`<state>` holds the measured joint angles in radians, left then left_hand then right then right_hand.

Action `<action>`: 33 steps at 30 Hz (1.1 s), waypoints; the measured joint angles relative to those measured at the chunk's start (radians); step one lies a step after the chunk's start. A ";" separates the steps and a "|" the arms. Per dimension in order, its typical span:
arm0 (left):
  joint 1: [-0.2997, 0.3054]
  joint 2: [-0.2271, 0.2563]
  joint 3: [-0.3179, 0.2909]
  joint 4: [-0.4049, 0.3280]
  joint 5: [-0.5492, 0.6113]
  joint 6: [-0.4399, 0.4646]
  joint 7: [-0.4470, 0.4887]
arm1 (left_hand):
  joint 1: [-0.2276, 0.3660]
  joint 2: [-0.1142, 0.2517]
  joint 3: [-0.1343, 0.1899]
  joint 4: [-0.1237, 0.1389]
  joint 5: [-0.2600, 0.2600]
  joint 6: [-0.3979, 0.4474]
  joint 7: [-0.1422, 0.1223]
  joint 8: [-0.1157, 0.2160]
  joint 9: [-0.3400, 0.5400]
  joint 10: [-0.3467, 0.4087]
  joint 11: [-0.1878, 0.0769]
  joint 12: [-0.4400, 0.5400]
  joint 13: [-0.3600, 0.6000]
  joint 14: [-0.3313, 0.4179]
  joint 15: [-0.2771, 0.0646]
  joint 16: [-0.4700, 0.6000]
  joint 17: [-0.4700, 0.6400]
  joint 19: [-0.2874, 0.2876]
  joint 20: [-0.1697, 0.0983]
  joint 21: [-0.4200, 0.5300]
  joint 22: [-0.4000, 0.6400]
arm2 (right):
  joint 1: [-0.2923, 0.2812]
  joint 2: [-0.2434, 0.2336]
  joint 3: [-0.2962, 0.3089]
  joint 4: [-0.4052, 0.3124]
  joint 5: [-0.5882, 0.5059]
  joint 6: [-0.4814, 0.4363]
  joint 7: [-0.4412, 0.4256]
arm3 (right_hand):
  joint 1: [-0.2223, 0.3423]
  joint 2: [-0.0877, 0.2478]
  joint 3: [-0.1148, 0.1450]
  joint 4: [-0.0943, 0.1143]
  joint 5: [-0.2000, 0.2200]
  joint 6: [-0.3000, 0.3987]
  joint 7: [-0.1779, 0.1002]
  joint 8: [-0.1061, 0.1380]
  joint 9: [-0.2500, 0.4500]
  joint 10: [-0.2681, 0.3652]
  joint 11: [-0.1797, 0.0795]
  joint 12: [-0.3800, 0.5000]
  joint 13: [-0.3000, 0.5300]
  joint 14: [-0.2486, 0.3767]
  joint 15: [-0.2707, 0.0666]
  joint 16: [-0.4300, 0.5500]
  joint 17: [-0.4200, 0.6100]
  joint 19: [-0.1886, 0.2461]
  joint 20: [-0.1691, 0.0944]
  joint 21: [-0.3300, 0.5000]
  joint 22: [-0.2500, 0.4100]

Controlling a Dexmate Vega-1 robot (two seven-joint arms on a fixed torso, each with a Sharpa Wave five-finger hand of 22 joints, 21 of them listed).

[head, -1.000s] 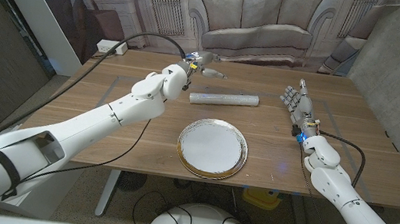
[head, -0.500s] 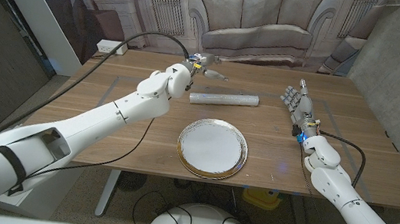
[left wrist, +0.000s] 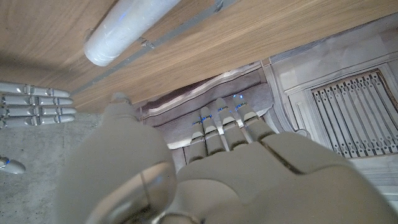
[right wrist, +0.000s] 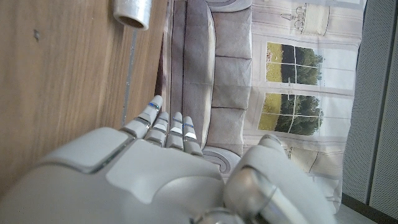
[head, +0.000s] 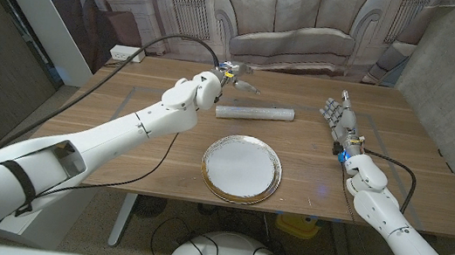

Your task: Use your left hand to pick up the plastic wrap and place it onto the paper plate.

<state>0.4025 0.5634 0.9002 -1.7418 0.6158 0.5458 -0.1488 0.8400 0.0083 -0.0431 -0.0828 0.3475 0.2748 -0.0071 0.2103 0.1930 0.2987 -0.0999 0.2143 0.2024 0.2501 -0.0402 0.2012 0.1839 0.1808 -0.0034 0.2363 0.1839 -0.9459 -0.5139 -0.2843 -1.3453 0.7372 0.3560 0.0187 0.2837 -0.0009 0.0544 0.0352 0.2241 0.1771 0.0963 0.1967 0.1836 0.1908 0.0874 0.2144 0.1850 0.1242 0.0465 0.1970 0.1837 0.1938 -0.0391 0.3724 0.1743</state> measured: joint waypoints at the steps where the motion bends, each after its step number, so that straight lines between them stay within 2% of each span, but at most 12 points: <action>1: 0.000 0.000 0.000 0.000 0.002 0.001 -0.002 | 0.003 -0.003 -0.002 -0.002 0.000 -0.003 0.000 0.000 0.000 -0.002 0.002 -0.003 0.000 0.000 0.000 0.000 0.000 -0.003 0.003 0.000 0.000 | 0.000 0.000 0.000 0.001 0.000 0.000 0.000 | 0.000 0.000 0.000 0.000 0.000 0.000 0.000 0.000 0.000 0.000 0.000 0.000 0.000 0.000 0.000 0.000 0.000 0.000 0.000 0.000 0.000; 33: -0.049 -0.046 0.097 0.072 0.090 0.033 -0.058 | 0.023 -0.015 -0.012 -0.012 0.000 -0.015 0.002 -0.004 0.000 -0.020 -0.002 -0.009 0.000 -0.009 -0.001 -0.008 0.000 -0.012 -0.006 -0.007 0.000 | -0.003 -0.012 0.008 -0.014 0.005 -0.012 -0.004 | 0.000 0.000 0.000 0.000 0.000 0.000 0.000 0.000 0.000 0.000 0.000 0.000 0.000 0.000 0.000 0.000 0.000 0.000 0.000 -0.007 0.000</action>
<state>0.3533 0.5171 0.9971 -1.6698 0.7058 0.5789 -0.2065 0.8627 -0.0067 -0.0554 -0.0950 0.3477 0.2595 -0.0053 0.2066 0.1929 0.2791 -0.1017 0.2049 0.2022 0.2408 -0.0410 0.1936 0.1836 0.1685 -0.0093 0.2289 0.1837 -0.9487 -0.5257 -0.2767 -1.3598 0.7423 0.3440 0.0148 0.2836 -0.0009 0.0545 0.0353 0.2241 0.1770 0.0963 0.1967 0.1836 0.1908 0.0874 0.2144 0.1849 0.1242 0.0465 0.1970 0.1837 0.1936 -0.0390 0.3656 0.1743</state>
